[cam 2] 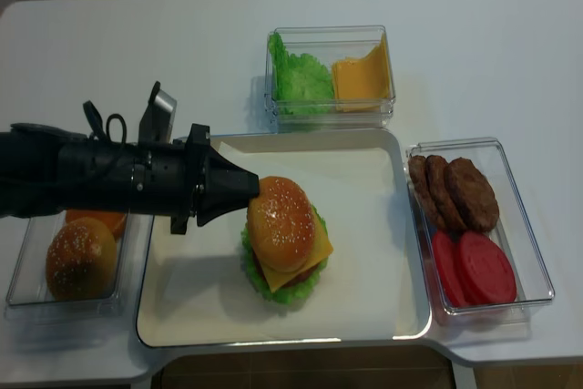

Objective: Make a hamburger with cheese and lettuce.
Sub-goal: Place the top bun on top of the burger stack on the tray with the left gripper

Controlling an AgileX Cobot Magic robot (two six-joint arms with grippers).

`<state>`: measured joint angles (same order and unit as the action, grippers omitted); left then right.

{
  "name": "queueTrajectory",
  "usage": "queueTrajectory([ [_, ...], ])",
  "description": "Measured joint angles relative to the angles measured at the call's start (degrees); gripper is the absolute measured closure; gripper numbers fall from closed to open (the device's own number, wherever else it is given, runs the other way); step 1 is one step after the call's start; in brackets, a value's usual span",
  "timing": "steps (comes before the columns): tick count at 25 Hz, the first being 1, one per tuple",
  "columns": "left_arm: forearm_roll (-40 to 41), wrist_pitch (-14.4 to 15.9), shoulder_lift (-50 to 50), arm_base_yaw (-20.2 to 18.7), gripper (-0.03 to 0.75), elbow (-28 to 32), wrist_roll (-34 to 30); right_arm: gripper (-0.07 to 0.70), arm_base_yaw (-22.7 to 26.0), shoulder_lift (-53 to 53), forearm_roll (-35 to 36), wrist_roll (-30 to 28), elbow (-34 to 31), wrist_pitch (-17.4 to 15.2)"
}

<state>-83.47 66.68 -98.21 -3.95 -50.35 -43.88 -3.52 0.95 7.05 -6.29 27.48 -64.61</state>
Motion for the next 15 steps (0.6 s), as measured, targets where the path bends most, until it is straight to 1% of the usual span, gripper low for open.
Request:
queueTrajectory([
  [5, 0.6, 0.0, 0.0, -0.1, 0.590, 0.0, 0.0, 0.636, 0.0, 0.0, 0.0, 0.0, 0.0, 0.0],
  [9, 0.7, 0.0, 0.0, -1.5, 0.582, 0.0, 0.0, 0.636, 0.0, 0.0, 0.0, 0.0, 0.0, 0.0],
  [11, 0.7, 0.0, 0.0, -2.2, 0.559, 0.0, 0.0, 0.636, 0.0, 0.0, 0.0, 0.0, 0.0, 0.0],
  [15, 0.7, 0.1, 0.0, -2.3, 0.513, 0.0, 0.0, 0.636, 0.0, 0.0, 0.0, 0.0, 0.0, 0.0],
])
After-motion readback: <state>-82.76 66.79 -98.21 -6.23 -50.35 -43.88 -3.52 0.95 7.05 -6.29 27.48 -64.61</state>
